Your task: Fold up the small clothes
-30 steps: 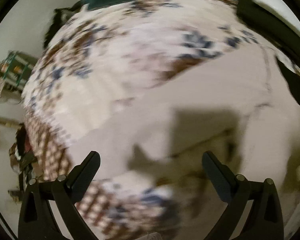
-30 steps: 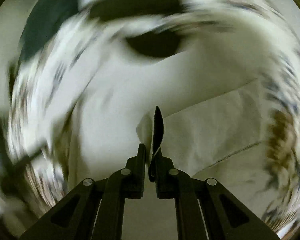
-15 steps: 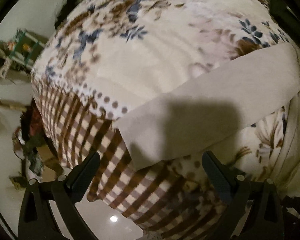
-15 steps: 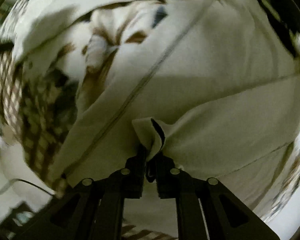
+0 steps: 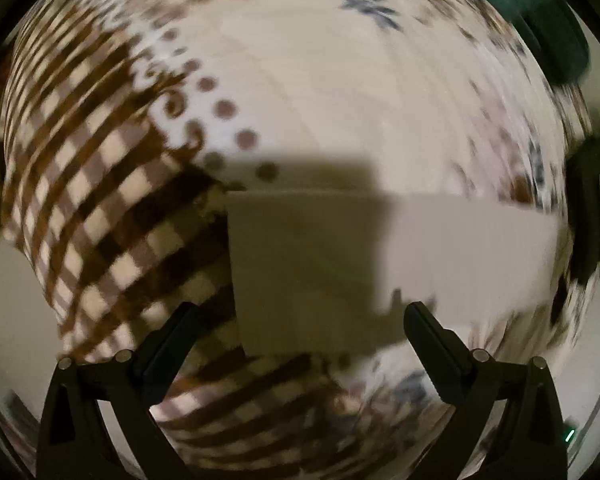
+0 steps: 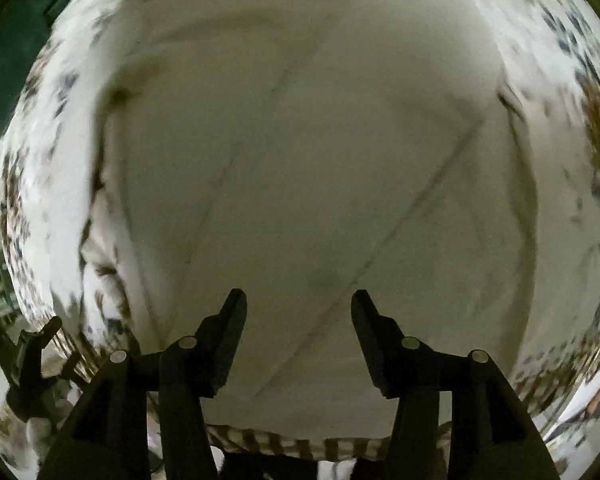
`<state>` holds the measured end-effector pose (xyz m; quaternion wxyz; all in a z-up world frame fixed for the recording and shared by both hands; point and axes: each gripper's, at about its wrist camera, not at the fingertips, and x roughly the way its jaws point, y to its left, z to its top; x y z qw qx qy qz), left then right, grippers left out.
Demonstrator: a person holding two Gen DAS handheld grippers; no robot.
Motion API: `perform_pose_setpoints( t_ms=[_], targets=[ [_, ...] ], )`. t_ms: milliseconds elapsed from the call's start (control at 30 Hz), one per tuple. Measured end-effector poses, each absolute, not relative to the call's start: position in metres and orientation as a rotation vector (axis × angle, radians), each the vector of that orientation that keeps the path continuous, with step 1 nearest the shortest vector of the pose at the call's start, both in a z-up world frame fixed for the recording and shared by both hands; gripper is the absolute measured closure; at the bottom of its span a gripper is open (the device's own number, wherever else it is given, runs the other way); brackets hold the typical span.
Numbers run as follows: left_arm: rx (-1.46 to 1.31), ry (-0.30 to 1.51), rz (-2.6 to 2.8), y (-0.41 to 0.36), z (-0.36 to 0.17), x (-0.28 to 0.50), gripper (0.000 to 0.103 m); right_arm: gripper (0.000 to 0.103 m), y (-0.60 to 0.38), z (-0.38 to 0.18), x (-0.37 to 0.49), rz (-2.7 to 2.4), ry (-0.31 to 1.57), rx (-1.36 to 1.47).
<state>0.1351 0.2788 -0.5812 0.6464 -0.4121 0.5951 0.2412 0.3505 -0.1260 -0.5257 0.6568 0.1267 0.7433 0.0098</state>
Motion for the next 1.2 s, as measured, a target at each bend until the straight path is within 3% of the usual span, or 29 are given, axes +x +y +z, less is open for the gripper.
perform_pose_setpoints(
  t_ms=[100,133,167,200,233,267,533,700,1000,1200],
  targets=[
    [-0.994,1.321,0.639,0.286,-0.594,0.131,0.011,0.046,-0.139,-0.532,0.348,0.009,1.669,0.305],
    [-1.000,1.310,0.663,0.287,-0.595,0.131,0.019,0.046,-0.138,-0.534,0.346,0.010,1.664,0.300],
    [-0.992,1.291,0.692,0.288,-0.593,0.132,0.039,0.046,-0.141,-0.538,0.342,0.011,1.659,0.297],
    [-0.963,1.273,0.718,0.289,-0.588,0.136,0.051,0.046,-0.145,-0.544,0.337,0.010,1.654,0.301],
    [-0.933,1.261,0.729,0.289,-0.582,0.139,0.084,0.046,-0.143,-0.546,0.336,0.011,1.653,0.308],
    [-0.869,1.239,0.724,0.285,-0.569,0.146,0.097,0.046,-0.147,-0.554,0.331,0.014,1.654,0.316],
    [-0.391,1.135,0.510,0.196,-0.476,0.192,0.098,0.046,-0.156,-0.596,0.290,0.014,1.645,0.353],
    [-0.233,1.162,0.138,0.062,-0.448,0.214,0.098,0.046,-0.178,-0.632,0.240,-0.029,1.648,0.426],
    [-0.082,1.278,-0.364,-0.154,-0.481,0.172,0.098,0.046,-0.269,-0.678,0.146,-0.183,1.598,0.530],
    [0.006,1.364,-0.414,-0.209,-0.511,0.162,0.094,0.046,-0.338,-0.719,0.080,-0.274,1.583,0.584]
  ],
)
